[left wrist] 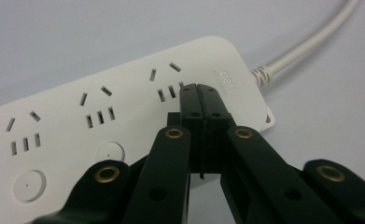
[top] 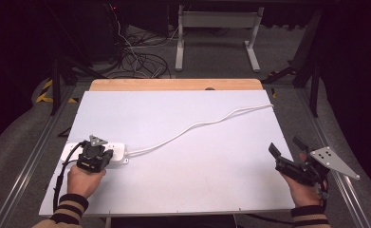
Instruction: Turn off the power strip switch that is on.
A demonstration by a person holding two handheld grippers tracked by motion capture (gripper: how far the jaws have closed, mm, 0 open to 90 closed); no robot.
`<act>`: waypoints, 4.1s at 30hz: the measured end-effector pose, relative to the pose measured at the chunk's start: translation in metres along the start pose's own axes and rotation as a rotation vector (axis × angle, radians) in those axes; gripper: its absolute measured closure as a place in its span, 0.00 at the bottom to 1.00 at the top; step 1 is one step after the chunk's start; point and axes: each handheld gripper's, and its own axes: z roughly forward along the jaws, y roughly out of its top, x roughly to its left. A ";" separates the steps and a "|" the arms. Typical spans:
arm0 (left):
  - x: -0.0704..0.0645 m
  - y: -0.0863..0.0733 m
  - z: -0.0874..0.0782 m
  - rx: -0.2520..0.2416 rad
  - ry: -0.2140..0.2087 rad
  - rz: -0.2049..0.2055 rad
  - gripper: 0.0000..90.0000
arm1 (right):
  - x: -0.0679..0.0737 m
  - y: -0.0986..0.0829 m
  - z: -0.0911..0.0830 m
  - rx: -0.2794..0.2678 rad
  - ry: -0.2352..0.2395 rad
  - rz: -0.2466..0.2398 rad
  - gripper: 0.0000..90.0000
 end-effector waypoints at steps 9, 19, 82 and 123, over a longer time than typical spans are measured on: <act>0.013 -0.007 -0.003 -0.014 -0.093 -0.060 1.00 | 0.001 0.001 0.000 -0.006 0.003 -0.007 0.14; 0.002 -0.004 -0.002 0.008 0.014 0.001 1.00 | 0.005 0.003 0.004 -0.008 0.013 -0.005 0.14; 0.009 -0.027 -0.090 -0.712 0.201 -0.139 1.00 | 0.006 0.002 0.011 0.010 0.016 -0.013 0.14; 0.016 -0.031 -0.077 -0.794 0.183 -0.150 0.12 | 0.009 0.002 0.016 0.023 0.027 -0.024 0.14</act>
